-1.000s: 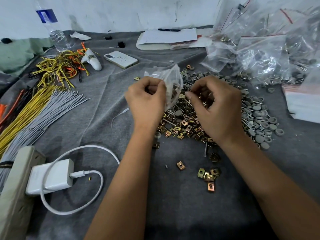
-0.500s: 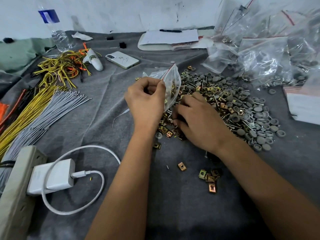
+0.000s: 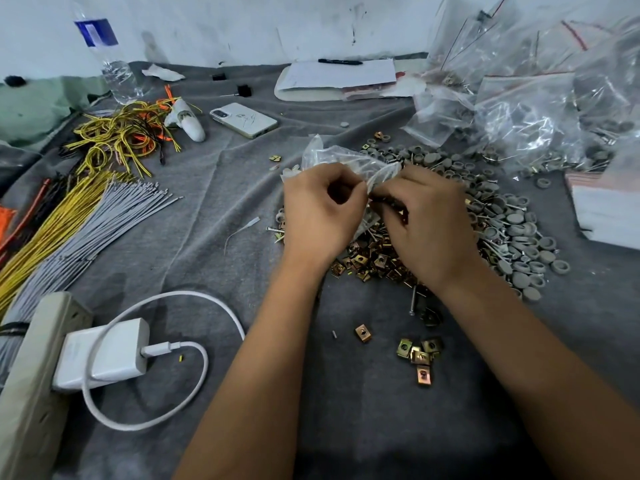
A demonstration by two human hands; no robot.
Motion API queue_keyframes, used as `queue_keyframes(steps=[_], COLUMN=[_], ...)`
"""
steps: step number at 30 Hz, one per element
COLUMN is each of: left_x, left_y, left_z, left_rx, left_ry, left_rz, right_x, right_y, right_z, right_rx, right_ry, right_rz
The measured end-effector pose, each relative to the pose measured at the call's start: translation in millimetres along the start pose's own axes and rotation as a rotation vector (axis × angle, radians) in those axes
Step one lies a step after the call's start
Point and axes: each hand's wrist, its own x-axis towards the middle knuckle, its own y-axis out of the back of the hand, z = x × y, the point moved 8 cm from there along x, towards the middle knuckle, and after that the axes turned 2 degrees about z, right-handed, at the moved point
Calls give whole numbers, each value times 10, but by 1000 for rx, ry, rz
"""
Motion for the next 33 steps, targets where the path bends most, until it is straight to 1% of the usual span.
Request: queue_keyframes(steps=[2,4,7,11,12,13,15,16,18,21,23,26,28,29,30,33], left_x=[4,8,10,24,21,16,8,6,8,8,11,23,22,16,8,-6], left_y=[-21,-5,63,183,213,238,272,283,293,285,270,243,179,134,91,4], left_z=[-4,-25,-71,-162,-174,-181,-189,-191,-194,-180,-186,-198,-166,-136,-106,-59], left_rx=[-21,-43,-37,-68,-86,-97,-99,-97,-99,-105,-101,-93,-73,-58,-42,1], left_ry=[2,24,70,157,175,188,202,206,209,208,209,192,152,130,107,56], left_rz=[-14,14,93,226,257,282,314,322,326,314,304,271,206,165,125,50], right_x=[18,28,23,0,-5,-14,-65,-89,-93,-87,-80,-43,-14,-8,-6,-21], right_y=[20,36,16,158,137,56,-179,-263,-321,-314,-277,-79,106,153,158,42], right_z=[3,17,39,37,57,96,172,182,175,176,200,244,218,191,164,128], right_rx=[36,45,33,52,30,-14,-190,-265,-302,-268,-252,-81,39,48,38,3], right_ry=[-22,-33,-25,-15,-33,-66,-106,-101,-89,-86,-103,-195,-188,-158,-127,-96], right_rz=[31,54,27,142,110,23,-207,-279,-316,-314,-284,-101,64,101,97,1])
